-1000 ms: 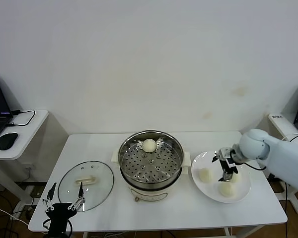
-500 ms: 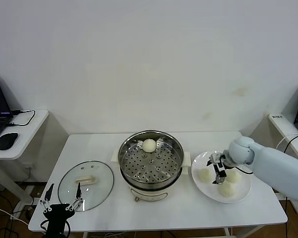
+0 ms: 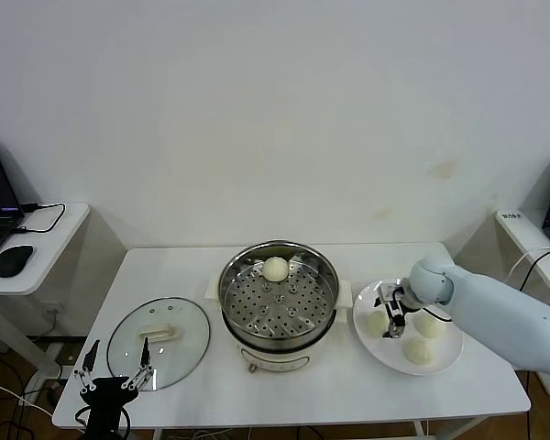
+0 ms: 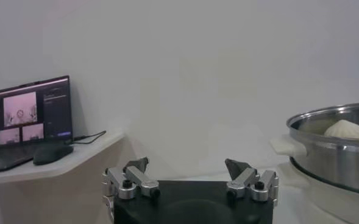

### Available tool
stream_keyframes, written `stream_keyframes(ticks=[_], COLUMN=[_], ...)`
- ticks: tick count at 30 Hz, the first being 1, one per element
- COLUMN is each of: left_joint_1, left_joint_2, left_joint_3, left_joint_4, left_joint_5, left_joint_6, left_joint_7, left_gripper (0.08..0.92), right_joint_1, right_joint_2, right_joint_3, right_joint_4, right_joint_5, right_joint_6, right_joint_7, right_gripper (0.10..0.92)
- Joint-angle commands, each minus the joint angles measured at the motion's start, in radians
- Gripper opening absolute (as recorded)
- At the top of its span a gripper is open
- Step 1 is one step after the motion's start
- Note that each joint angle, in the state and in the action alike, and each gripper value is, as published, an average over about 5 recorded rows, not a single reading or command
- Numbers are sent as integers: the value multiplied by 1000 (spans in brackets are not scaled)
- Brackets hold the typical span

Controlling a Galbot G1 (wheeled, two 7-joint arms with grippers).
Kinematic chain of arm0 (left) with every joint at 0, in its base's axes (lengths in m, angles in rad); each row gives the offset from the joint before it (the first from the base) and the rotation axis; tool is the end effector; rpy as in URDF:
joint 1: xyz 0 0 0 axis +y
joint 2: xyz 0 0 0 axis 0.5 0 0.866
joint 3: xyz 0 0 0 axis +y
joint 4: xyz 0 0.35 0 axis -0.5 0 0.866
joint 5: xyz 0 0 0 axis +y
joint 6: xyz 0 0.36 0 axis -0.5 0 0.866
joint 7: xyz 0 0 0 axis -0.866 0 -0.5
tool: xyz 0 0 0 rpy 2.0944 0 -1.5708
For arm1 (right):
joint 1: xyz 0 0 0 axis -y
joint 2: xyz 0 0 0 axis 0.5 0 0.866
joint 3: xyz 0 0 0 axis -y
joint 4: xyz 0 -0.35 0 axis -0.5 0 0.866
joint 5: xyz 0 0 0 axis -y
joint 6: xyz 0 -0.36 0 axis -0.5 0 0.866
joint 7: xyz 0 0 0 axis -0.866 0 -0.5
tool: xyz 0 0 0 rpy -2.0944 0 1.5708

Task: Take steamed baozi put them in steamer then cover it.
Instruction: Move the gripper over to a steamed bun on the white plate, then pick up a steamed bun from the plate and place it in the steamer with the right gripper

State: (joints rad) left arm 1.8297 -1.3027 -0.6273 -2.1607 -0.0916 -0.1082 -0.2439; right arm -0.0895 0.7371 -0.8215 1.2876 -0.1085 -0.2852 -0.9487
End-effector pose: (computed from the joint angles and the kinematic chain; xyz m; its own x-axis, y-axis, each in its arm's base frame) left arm 0.1150 0.0695 -0.3064 -0.9872 -0.1550 0.0367 -0.1456 0.9716 0.1865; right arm 0.4962 -0.1072 -0.2545 -0.2180 -0.1305 0.9672 -0.9687 -0.0915 -0.2307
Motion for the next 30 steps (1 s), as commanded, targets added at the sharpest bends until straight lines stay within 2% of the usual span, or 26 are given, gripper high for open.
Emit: stream_keyframes(ticks=[1, 11, 21, 30], left_joint_1=[2, 3, -5, -19], left_joint_2=[0, -3, 1, 9], left_joint_3=[0, -1, 7, 17], left_joint_4=[-3, -6, -11, -11], left_joint_5=[0, 0, 0, -1], left_joint_6=[-1, 0, 2, 3], left_joint_7=[-1, -1, 0, 1], left_gripper=[823, 823, 823, 823], right_joint_1=[-9, 50, 407, 808], right_joint_2=[16, -29, -135, -24], right_joint_3=[5, -12, -169, -398], right_joint_4=[-15, 27, 137, 208], right_joint_5=[-6, 23, 202, 420], right_joint_6=[-2, -13, -60, -148], right_joint_7=[-2, -34, -88, -65], right_gripper=[702, 573, 575, 584])
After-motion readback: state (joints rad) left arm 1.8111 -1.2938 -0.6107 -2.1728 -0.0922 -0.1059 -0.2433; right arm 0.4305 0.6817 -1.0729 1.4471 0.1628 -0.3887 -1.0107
